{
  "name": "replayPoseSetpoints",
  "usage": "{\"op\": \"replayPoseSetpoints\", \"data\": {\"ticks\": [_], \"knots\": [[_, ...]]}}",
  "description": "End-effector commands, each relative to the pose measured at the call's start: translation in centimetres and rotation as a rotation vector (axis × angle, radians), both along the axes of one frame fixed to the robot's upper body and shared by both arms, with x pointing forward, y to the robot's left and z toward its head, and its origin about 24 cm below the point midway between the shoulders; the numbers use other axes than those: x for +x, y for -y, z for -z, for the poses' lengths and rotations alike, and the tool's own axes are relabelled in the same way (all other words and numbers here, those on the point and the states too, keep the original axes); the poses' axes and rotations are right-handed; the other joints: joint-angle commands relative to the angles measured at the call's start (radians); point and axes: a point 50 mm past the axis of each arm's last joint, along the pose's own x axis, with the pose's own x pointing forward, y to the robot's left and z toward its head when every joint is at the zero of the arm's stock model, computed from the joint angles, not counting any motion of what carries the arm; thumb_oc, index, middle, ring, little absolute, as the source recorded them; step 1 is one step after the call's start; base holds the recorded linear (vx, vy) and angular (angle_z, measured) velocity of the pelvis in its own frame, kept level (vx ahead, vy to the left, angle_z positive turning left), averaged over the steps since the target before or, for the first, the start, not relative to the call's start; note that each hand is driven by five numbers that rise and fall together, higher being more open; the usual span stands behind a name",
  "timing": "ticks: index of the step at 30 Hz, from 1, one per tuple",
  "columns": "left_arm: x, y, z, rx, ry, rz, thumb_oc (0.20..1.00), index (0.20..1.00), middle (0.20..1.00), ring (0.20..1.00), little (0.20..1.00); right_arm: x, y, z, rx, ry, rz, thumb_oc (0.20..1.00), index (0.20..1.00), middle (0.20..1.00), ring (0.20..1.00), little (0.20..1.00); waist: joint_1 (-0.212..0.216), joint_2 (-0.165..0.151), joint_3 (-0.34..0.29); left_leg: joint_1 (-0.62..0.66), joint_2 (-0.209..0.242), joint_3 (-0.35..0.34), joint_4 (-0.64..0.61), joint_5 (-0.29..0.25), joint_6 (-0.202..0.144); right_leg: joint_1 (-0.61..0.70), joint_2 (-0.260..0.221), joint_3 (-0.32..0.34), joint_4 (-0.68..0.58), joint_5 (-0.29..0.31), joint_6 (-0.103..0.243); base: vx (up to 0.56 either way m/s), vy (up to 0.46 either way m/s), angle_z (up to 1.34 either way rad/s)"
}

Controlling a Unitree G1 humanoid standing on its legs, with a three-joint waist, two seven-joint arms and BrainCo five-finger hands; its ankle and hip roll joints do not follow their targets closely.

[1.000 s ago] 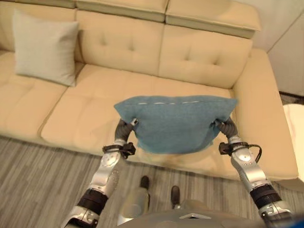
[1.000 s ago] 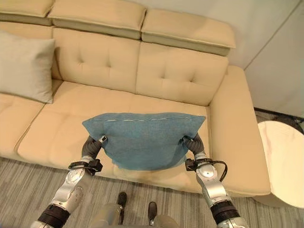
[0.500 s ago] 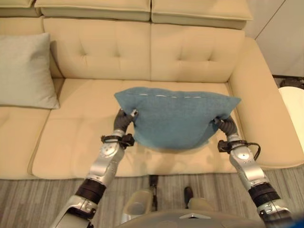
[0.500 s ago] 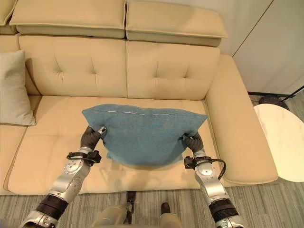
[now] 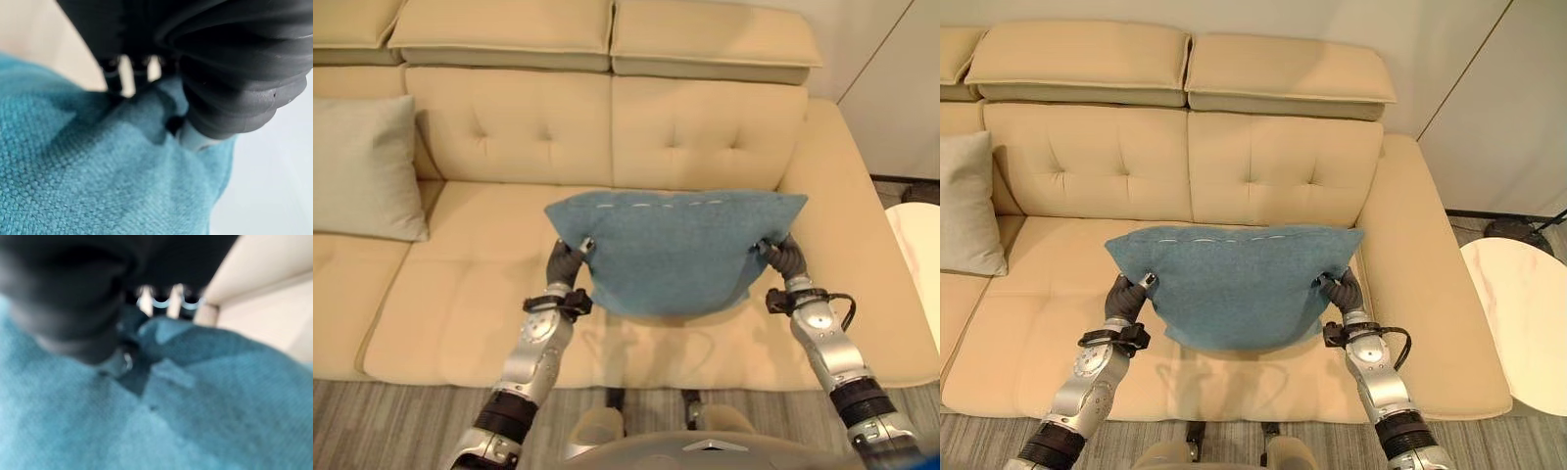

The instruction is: Pick up all the scattered cushions and arrange them neatly on the sofa.

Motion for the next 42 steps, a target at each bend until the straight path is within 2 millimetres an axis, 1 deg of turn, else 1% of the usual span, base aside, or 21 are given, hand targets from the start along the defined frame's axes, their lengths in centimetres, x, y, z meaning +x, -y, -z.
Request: {"op": "replayPoseSetpoints", "data": {"ticks": [1, 6, 8, 9, 10, 12, 13, 16, 19, 24, 28, 30, 31, 32, 33, 34, 35, 37, 38, 41, 42], "knots": [[3.1, 2.2, -7.3, 0.038, 0.342, 0.068, 0.2, 0.2, 0.2, 0.2, 0.2, 2.4, -1.8, -6.9, 0.002, 0.313, -0.074, 0.2, 0.2, 0.2, 0.2, 0.2, 0.008, -0.024, -0.064, -0.039, -0.022, -0.023, 0.045, -0.038, -0.04, 0.007, -0.051, -0.047, 0.011, -0.068, 0.072, -0.05, -0.001, 0.04], [6.1, 2.3, -12.3, 0.107, 0.479, 0.027, 0.2, 0.2, 0.2, 0.2, 0.2, 5.5, -2.7, -12.2, -0.057, 0.445, -0.082, 0.2, 0.2, 0.2, 0.2, 0.2, 0.011, -0.022, -0.04, -0.119, -0.016, -0.025, 0.043, -0.012, -0.047, -0.068, -0.057, -0.046, 0.011, -0.047, 0.079, -0.07, 0.007, 0.01], [6.6, 2.2, -13.2, 0.124, 0.499, 0.018, 0.2, 0.2, 0.2, 0.2, 0.2, 6.0, -2.7, -13.1, -0.067, 0.459, -0.077, 0.2, 0.2, 0.2, 0.2, 0.2, 0.013, -0.021, -0.039, -0.131, -0.017, -0.027, 0.042, -0.009, -0.048, -0.08, -0.059, -0.045, 0.011, -0.043, 0.081, -0.04, 0.017, 0.04], [7.7, 2.7, -15.2, 0.143, 0.542, 0.018, 0.2, 0.2, 0.2, 0.2, 0.2, 7.1, -3.5, -15.6, -0.086, 0.513, -0.086, 0.2, 0.2, 0.2, 0.2, 0.2, 0.016, -0.021, -0.029, -0.162, -0.02, -0.026, 0.043, 0.0, -0.052, -0.11, -0.062, -0.042, 0.011, -0.032, 0.087, -0.08, 0.037, 0.02], [8.6, 2.7, -16.8, 0.188, 0.573, 0.0, 0.2, 0.2, 0.2, 0.2, 0.2, 8.0, -3.8, -17.0, -0.096, 0.532, -0.072, 0.2, 0.2, 0.2, 0.2, 0.2, 0.017, -0.02, -0.025, -0.186, -0.021, -0.025, 0.046, 0.006, -0.053, -0.131, -0.066, -0.039, 0.011, -0.024, 0.09, -0.07, 0.045, 0.0], [9.1, 2.8, -17.7, 0.2, 0.586, -0.003, 0.2, 0.2, 0.2, 0.2, 0.2, 8.5, -4.0, -17.9, -0.102, 0.545, -0.069, 0.2, 0.2, 0.2, 0.2, 0.2, 0.019, -0.018, -0.021, -0.198, -0.024, -0.025, 0.046, 0.009, -0.055, -0.142, -0.068, -0.038, 0.01, -0.019, 0.093, -0.01, 0.016, 0.0], [9.5, 2.7, -18.9, 0.218, 0.608, -0.012, 0.2, 0.2, 0.2, 0.2, 0.2, 9.0, -4.7, -19.1, -0.107, 0.564, -0.076, 0.2, 0.2, 0.2, 0.2, 0.2, 0.023, -0.017, -0.014, -0.214, -0.026, -0.023, 0.044, 0.015, -0.058, -0.159, -0.07, -0.033, 0.007, -0.012, 0.097, 0.0, 0.0, 0.0], [10.1, 2.4, -20.0, 0.241, 0.619, -0.031, 0.2, 0.2, 0.2, 0.2, 0.2, 9.7, -5.5, -19.8, -0.134, 0.556, -0.087, 0.2, 0.2, 0.2, 0.2, 0.2, 0.028, -0.013, -0.005, -0.235, -0.031, -0.021, 0.034, 0.026, -0.061, -0.186, -0.073, -0.026, 0.005, 0.0, 0.103, 0.0, 0.049, -0.01], [10.3, 2.4, -20.0, 0.256, 0.613, -0.026, 0.2, 0.2, 0.2, 0.2, 0.2, 9.9, -5.9, -20.1, -0.172, 0.553, -0.102, 0.2, 0.2, 0.2, 0.2, 0.2, 0.03, -0.011, 0.0, -0.242, -0.031, -0.018, 0.027, 0.032, -0.064, -0.197, -0.073, -0.025, 0.005, 0.003, 0.105, 0.0, 0.0, 0.0], [11.0, 1.9, -20.9, 0.308, 0.608, -0.061, 0.2, 0.2, 0.2, 0.2, 0.2, 10.6, -6.5, -19.4, -0.145, 0.51, -0.094, 0.2, 0.2, 0.2, 0.2, 0.2, 0.034, 0.0, 0.028, -0.291, -0.034, -0.021, 0.02, 0.046, -0.07, -0.247, -0.074, -0.02, 0.005, 0.016, 0.109, 0.0, 0.0, 0.0], [11.4, 1.6, -21.0, 0.321, 0.588, -0.073, 0.2, 0.2, 0.2, 0.2, 0.2, 11.1, -6.1, -18.9, -0.165, 0.474, -0.071, 0.2, 0.2, 0.2, 0.2, 0.2, 0.034, 0.007, 0.041, -0.318, -0.036, -0.025, 0.015, 0.053, -0.075, -0.277, -0.074, -0.017, 0.005, 0.02, 0.11, 0.0, 0.0, 0.0], [11.9, 1.5, -21.6, 0.343, 0.581, -0.088, 0.2, 0.2, 0.2, 0.2, 0.2, 11.6, -5.7, -19.5, -0.201, 0.474, -0.037, 0.2, 0.2, 0.2, 0.2, 0.2, 0.034, 0.008, 0.046, -0.335, -0.035, -0.028, 0.009, 0.059, -0.078, -0.296, -0.072, -0.011, 0.005, 0.024, 0.114, 0.03, -0.002, 0.0], [12.1, 1.4, -22.2, 0.35, 0.587, -0.104, 0.354, 0.354, 0.354, 0.354, 0.354, 11.7, -5.5, -20.0, -0.223, 0.486, -0.016, 0.2, 0.2, 0.2, 0.2, 0.2, 0.033, 0.009, 0.045, -0.34, -0.035, -0.028, 0.007, 0.06, -0.08, -0.303, -0.071, -0.01, 0.005, 0.027, 0.115, 0.0, 0.0, 0.0], [12.3, 1.1, -22.8, 0.35, 0.586, -0.127, 1.0, 1.0, 1.0, 1.0, 1.0, 11.9, -5.3, -20.5, -0.242, 0.498, 0.011, 0.41, 0.41, 0.41, 0.41, 0.41, 0.031, 0.01, 0.046, -0.347, -0.035, -0.029, 0.005, 0.063, -0.081, -0.312, -0.07, -0.01, 0.005, 0.029, 0.117, 0.0, 0.0, 0.0], [12.5, 0.9, -23.8, 0.35, 0.597, -0.147, 1.0, 1.0, 1.0, 1.0, 1.0, 12.0, -5.0, -21.5, -0.281, 0.525, 0.043, 0.937, 0.937, 0.937, 0.937, 0.937, 0.03, 0.009, 0.046, -0.354, -0.034, -0.028, 0.003, 0.064, -0.084, -0.321, -0.068, -0.009, 0.005, 0.031, 0.119, 0.0, 0.0, 0.0], [12.5, 0.5, -25.0, 0.356, 0.616, -0.181, 1.0, 1.0, 1.0, 1.0, 1.0, 12.0, -4.6, -22.6, -0.305, 0.56, 0.091, 1.0, 1.0, 1.0, 1.0, 1.0, 0.03, 0.01, 0.047, -0.363, -0.034, -0.028, 0.003, 0.065, -0.085, -0.33, -0.066, -0.008, 0.005, 0.035, 0.123, 0.03, -0.002, 0.01], [12.5, 0.2, -26.4, 0.349, 0.642, -0.213, 1.0, 1.0, 1.0, 1.0, 1.0, 12.1, -3.8, -23.7, -0.335, 0.579, 0.147, 1.0, 1.0, 1.0, 1.0, 1.0, 0.032, 0.011, 0.044, -0.375, -0.035, -0.03, 0.003, 0.067, -0.087, -0.342, -0.064, -0.011, 0.005, 0.038, 0.125, 0.0, 0.0, 0.0], [12.4, 0.1, -27.1, 0.346, 0.654, -0.226, 1.0, 1.0, 1.0, 1.0, 1.0, 12.2, -3.4, -24.3, -0.344, 0.586, 0.178, 1.0, 1.0, 1.0, 1.0, 1.0, 0.033, 0.013, 0.044, -0.383, -0.036, -0.033, 0.003, 0.069, -0.088, -0.349, -0.064, -0.014, 0.005, 0.039, 0.126, 0.0, 0.0, 0.0], [12.5, -0.4, -28.2, 0.324, 0.661, -0.268, 1.0, 1.0, 1.0, 1.0, 1.0, 12.4, -2.3, -25.1, -0.337, 0.573, 0.241, 1.0, 1.0, 1.0, 1.0, 1.0, 0.034, 0.015, 0.041, -0.392, -0.039, -0.034, 0.003, 0.07, -0.091, -0.354, -0.066, -0.019, 0.005, 0.039, 0.127, 0.0, 0.0, 0.0], [12.5, -0.4, -28.3, 0.323, 0.663, -0.268, 1.0, 1.0, 1.0, 1.0, 1.0, 12.4, -2.3, -25.2, -0.337, 0.575, 0.241, 1.0, 1.0, 1.0, 1.0, 1.0, 0.033, 0.016, 0.042, -0.393, -0.039, -0.035, 0.003, 0.071, -0.091, -0.355, -0.066, -0.02, 0.005, 0.039, 0.127, 0.02, 0.006, 0.0], [12.6, -2.3, -28.6, 0.261, 0.63, -0.312, 1.0, 1.0, 1.0, 1.0, 1.0, 12.8, 0.1, -25.6, -0.383, 0.484, 0.303, 1.0, 1.0, 1.0, 1.0, 1.0, 0.04, 0.018, 0.04, -0.379, -0.042, -0.039, 0.003, 0.062, -0.092, -0.342, -0.068, -0.023, 0.005, 0.03, 0.122, 0.07, 0.02, -0.01]]}}
